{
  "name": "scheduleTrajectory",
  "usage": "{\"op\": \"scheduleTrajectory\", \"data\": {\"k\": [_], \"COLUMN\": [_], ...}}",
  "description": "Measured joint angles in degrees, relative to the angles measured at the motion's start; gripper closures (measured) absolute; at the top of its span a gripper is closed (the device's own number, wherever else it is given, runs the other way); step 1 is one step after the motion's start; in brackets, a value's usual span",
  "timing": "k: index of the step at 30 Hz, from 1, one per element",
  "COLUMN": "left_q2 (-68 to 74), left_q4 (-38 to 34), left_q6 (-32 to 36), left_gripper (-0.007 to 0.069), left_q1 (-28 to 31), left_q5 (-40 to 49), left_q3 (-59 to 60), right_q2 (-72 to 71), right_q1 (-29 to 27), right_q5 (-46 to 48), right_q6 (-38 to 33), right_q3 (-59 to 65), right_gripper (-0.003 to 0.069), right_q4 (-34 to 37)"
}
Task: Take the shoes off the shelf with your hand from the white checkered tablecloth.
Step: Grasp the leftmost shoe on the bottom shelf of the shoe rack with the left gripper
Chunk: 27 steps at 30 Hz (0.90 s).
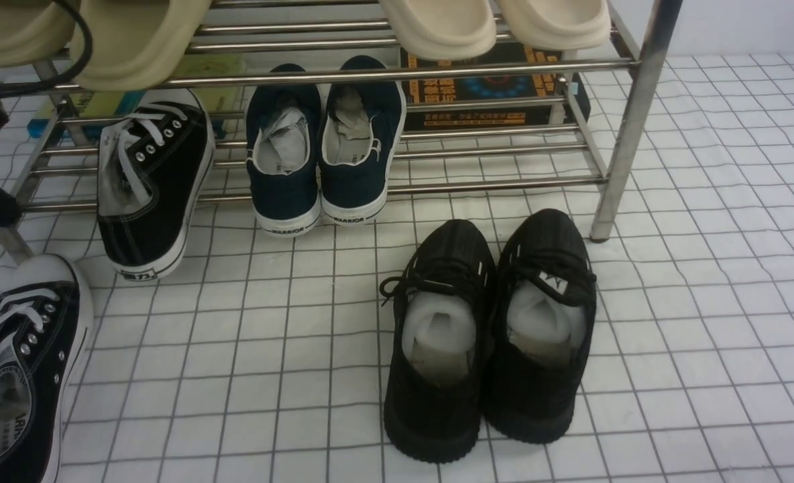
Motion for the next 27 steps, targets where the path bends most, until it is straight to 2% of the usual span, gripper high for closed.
{"op": "scheduleTrajectory", "data": {"k": [3,4,7,8,9,11,13,19,22,26,27], "left_q2": [2.55,2.68,5.07,5.17,6.15,7.32,9.08,13.86,16.69,17.81,17.67], "left_q4": [0.19,0.20,2.97,3.13,4.23,4.71,4.96,6.45,5.81,4.86,4.95], "left_q6": [0.11,0.11,0.05,0.05,0.05,0.05,0.05,0.05,0.05,0.05,0.05], "left_gripper": [0.0458,0.0449,0.0285,0.0285,0.0239,0.0208,0.0198,0.0226,0.0294,0.0536,0.0566], "left_q1": [-3.79,-4.07,-8.75,-8.91,-9.94,-10.42,-10.56,-10.56,-10.56,-10.56,-10.56], "left_q5": [-3.16,-3.70,-9.75,-10.06,-12.59,-14.86,-16.69,-19.35,-22.02,-21.00,-20.44], "left_q3": [-0.77,-0.77,-0.83,-0.83,-0.83,-0.87,-0.94,-1.12,-1.12,-1.12,-1.12], "right_q2": [0.00,0.00,0.00,0.00,0.00,0.00,0.00,0.00,0.00,0.00,0.00], "right_q1": [0.00,0.00,0.00,0.00,0.00,0.00,0.00,0.00,0.00,0.00,0.00], "right_q5": [0.00,0.00,0.00,0.00,0.00,0.00,0.00,0.00,0.00,0.00,0.00], "right_q6": [0.00,0.00,0.00,0.00,0.00,0.00,0.00,0.00,0.00,0.00,0.00], "right_q3": [0.00,0.00,0.00,0.00,0.00,0.00,0.00,0.00,0.00,0.00,0.00], "right_gripper": [0.0420,0.0420,0.0420,0.0420,0.0420,0.0420,0.0420,0.0420,0.0420,0.0420,0.0420], "right_q4": [0.00,0.00,0.00,0.00,0.00,0.00,0.00,0.00,0.00,0.00,0.00]}}
